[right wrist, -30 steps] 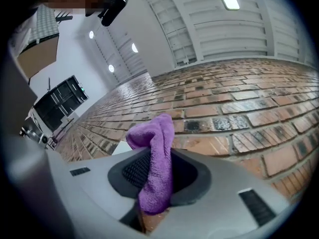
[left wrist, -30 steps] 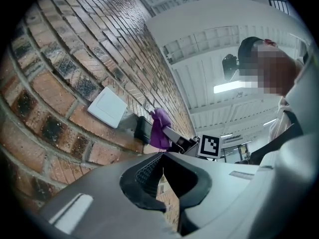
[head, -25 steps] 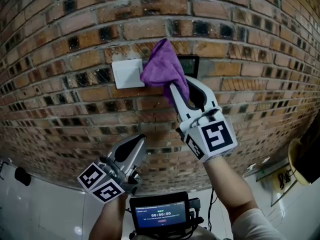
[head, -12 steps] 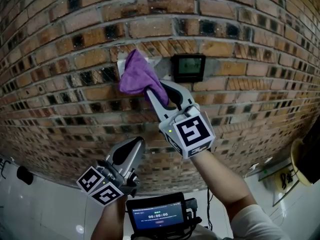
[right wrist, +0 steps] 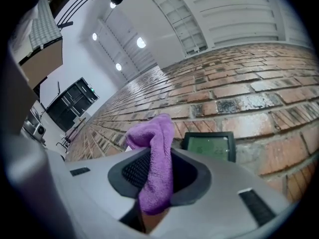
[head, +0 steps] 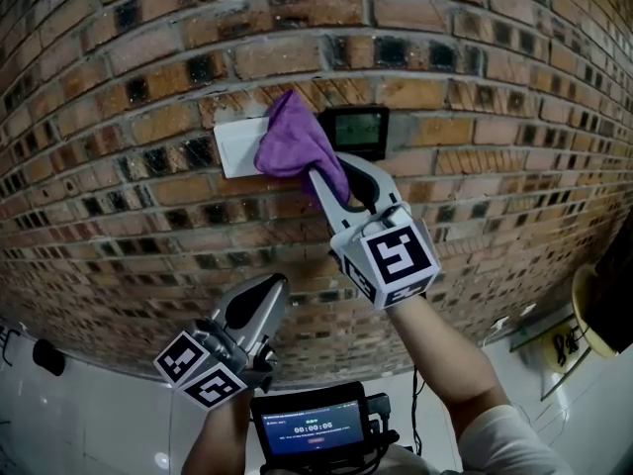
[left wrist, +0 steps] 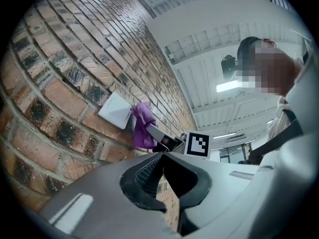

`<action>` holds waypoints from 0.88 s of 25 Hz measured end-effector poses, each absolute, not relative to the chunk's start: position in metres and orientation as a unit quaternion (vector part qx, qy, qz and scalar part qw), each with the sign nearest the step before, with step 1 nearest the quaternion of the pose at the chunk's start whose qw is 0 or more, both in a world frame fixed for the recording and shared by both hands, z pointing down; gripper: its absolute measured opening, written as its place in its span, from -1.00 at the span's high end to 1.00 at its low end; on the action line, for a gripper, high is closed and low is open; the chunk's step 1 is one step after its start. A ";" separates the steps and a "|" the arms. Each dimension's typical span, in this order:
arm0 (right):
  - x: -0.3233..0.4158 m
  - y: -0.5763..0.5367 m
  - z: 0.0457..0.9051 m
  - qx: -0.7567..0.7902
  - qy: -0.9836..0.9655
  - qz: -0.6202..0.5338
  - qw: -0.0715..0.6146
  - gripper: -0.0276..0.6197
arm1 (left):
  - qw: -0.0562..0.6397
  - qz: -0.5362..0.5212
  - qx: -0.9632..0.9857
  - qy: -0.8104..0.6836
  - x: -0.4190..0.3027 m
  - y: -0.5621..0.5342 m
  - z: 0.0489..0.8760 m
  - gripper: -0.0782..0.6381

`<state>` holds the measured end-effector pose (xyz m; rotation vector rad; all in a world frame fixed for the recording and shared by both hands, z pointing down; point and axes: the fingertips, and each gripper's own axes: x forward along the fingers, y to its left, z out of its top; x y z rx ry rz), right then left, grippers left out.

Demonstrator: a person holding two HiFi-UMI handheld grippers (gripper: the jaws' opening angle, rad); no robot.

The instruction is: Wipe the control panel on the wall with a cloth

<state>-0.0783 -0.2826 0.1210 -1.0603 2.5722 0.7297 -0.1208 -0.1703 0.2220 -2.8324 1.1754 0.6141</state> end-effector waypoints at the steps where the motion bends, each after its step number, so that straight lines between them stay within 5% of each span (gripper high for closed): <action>1: -0.072 -0.284 0.119 -0.371 0.884 0.252 0.134 0.59 | 0.007 0.196 -0.907 0.373 -0.118 -0.171 0.222 0.82; 22: 0.038 -0.305 0.109 -0.459 0.842 0.246 0.139 0.59 | -0.003 0.192 -0.926 0.325 -0.063 -0.185 0.221 0.82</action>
